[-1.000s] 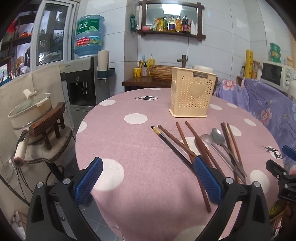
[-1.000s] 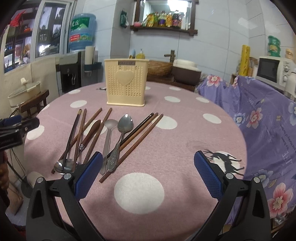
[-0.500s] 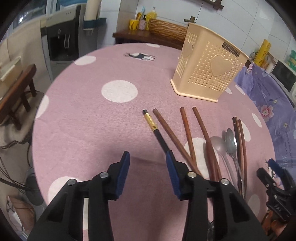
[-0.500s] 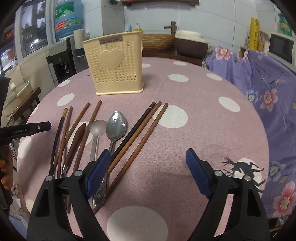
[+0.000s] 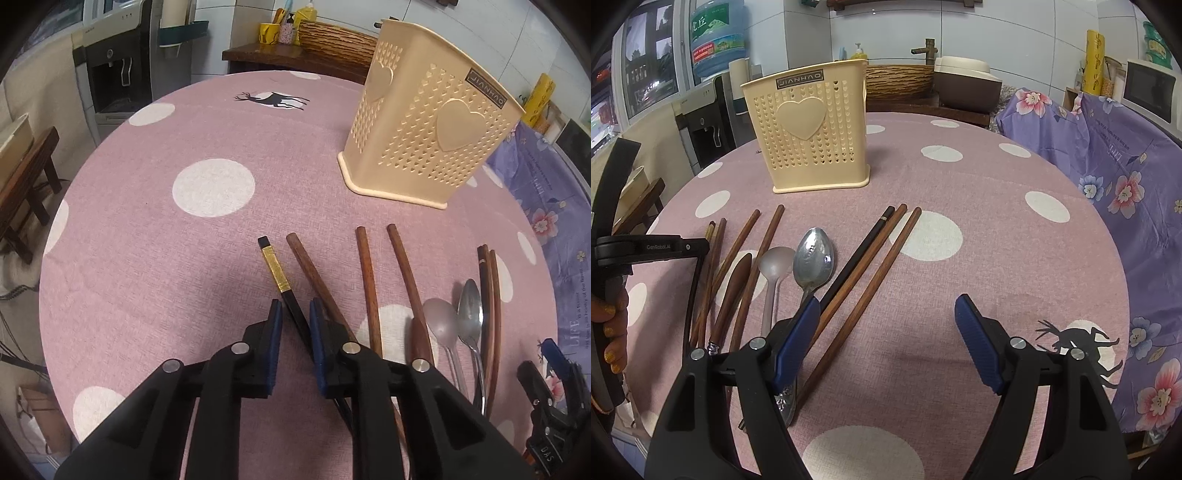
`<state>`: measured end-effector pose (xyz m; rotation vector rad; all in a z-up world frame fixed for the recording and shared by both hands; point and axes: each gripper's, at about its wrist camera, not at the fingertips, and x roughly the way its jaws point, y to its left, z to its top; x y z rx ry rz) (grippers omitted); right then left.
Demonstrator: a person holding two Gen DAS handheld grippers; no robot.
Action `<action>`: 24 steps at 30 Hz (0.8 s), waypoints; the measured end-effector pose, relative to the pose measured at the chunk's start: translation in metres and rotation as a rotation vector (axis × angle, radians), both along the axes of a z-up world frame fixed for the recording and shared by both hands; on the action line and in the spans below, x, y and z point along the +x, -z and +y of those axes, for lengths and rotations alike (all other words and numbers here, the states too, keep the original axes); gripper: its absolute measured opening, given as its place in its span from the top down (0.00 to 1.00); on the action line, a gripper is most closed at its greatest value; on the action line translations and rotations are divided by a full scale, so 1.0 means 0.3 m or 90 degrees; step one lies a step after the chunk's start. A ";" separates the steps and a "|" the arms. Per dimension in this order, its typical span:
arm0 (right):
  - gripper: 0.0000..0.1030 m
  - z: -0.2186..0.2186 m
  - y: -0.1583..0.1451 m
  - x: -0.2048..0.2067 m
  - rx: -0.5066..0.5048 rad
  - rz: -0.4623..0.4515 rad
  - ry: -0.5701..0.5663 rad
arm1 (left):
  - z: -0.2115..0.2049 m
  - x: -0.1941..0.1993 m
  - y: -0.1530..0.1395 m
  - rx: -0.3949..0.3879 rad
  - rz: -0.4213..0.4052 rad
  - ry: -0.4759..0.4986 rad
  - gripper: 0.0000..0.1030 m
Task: Organize utensils
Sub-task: 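Grasp the black gold-tipped chopstick with the left tool while the right tool grasps a brown chopstick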
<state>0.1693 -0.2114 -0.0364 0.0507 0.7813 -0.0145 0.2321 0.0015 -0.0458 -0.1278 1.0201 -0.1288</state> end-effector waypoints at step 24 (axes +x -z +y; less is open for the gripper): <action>0.79 -0.045 0.067 0.320 0.054 0.112 0.067 | -0.046 0.029 -0.002 0.036 -0.010 0.022 0.87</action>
